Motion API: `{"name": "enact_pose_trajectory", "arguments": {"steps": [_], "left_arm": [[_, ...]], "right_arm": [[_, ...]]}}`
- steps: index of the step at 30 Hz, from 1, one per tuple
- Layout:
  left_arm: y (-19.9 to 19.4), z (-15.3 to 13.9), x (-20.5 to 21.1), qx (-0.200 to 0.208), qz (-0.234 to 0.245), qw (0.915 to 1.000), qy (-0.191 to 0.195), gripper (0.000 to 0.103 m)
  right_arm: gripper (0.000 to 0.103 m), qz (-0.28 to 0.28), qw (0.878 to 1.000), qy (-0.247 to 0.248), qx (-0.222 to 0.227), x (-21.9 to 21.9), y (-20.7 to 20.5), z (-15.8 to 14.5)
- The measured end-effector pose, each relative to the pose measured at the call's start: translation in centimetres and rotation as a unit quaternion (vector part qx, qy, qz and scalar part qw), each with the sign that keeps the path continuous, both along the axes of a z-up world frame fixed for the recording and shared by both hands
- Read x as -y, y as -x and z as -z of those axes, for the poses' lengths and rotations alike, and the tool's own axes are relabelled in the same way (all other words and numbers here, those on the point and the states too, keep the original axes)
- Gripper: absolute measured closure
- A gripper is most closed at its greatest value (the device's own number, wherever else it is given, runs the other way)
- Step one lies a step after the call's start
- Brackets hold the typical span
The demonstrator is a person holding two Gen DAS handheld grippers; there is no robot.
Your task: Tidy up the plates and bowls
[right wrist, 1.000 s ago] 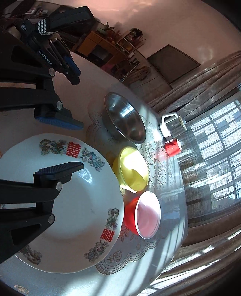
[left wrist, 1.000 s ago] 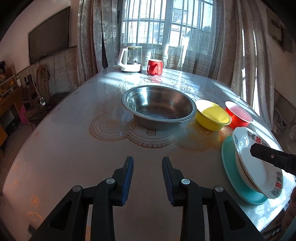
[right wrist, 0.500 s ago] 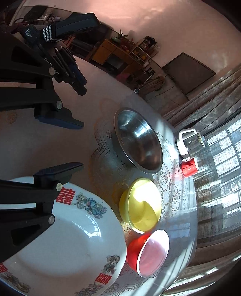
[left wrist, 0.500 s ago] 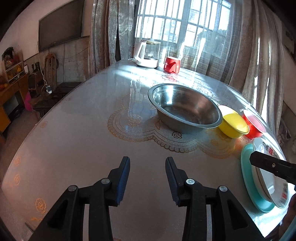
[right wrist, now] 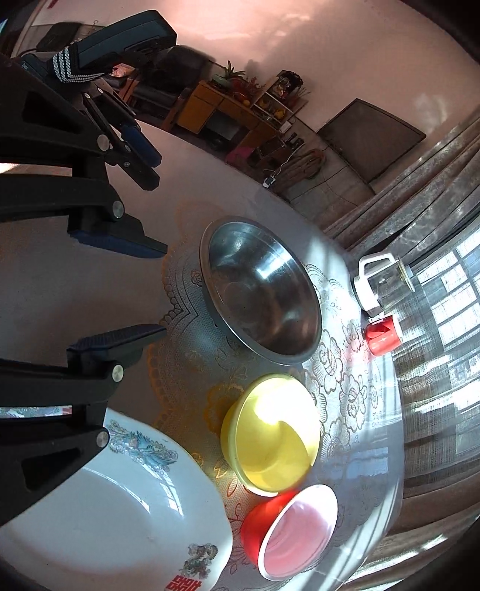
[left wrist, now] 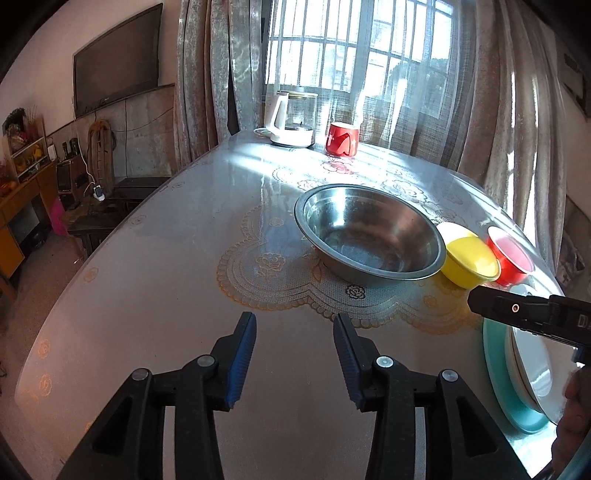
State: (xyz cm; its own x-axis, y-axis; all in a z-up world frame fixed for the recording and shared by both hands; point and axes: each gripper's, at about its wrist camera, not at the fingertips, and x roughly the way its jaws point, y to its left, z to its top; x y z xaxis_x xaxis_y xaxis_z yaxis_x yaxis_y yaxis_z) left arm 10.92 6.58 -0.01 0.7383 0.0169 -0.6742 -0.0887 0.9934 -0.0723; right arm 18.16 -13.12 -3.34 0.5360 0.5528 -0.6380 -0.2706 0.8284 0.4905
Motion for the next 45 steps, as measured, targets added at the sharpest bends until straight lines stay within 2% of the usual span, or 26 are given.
{"name": "enact_pose_trajectory", "arguments": {"steps": [7, 22, 24, 27, 30, 33, 38, 41, 42, 45], "left_arm": [[-0.8, -0.3, 0.4, -0.001, 0.005, 0.9998, -0.017, 0.059], [-3.4, -0.4, 0.4, -0.005, 0.022, 0.9997, -0.014, 0.056], [-4.0, -0.5, 0.1, -0.006, 0.022, 0.9997, -0.004, 0.054], [-5.0, -0.7, -0.6, -0.009, 0.022, 0.9992, 0.031, 0.046], [-6.3, -0.9, -1.3, -0.01, 0.013, 0.998, 0.061, 0.046], [-7.5, -1.0, -1.6, -0.012, 0.004, 0.9981, 0.06, 0.046], [-9.5, -0.7, -2.3, -0.018, 0.006, 0.9956, 0.092, 0.046], [-10.9, -0.1, -2.5, -0.028, 0.0, 0.995, 0.096, 0.048], [-11.3, 0.2, -2.6, -0.033, -0.003, 0.9947, 0.098, 0.055], [-12.6, 1.5, -3.0, -0.056, -0.009, 0.9922, 0.111, 0.066]], "right_arm": [[0.065, 0.021, 0.999, -0.009, -0.027, 0.2, -2.0, 0.1], [0.066, 0.055, 0.995, -0.041, -0.067, 0.1, -5.2, 0.4], [0.066, 0.058, 0.995, -0.045, -0.072, 0.0, -5.6, 0.5], [0.066, 0.065, 0.994, -0.048, -0.074, -0.1, -6.0, 0.5], [0.063, 0.07, 0.993, -0.05, -0.075, -0.4, -6.5, 0.4], [0.061, 0.084, 0.992, -0.046, -0.077, -0.2, -6.8, 0.5], [0.061, 0.089, 0.991, -0.048, -0.09, 0.0, -7.4, 1.1], [0.061, 0.092, 0.99, -0.05, -0.095, 0.0, -7.8, 1.5], [0.061, 0.095, 0.99, -0.047, -0.094, -0.1, -7.9, 1.6], [0.061, 0.1, 0.99, -0.033, -0.096, -0.5, -8.3, 2.0]]}}
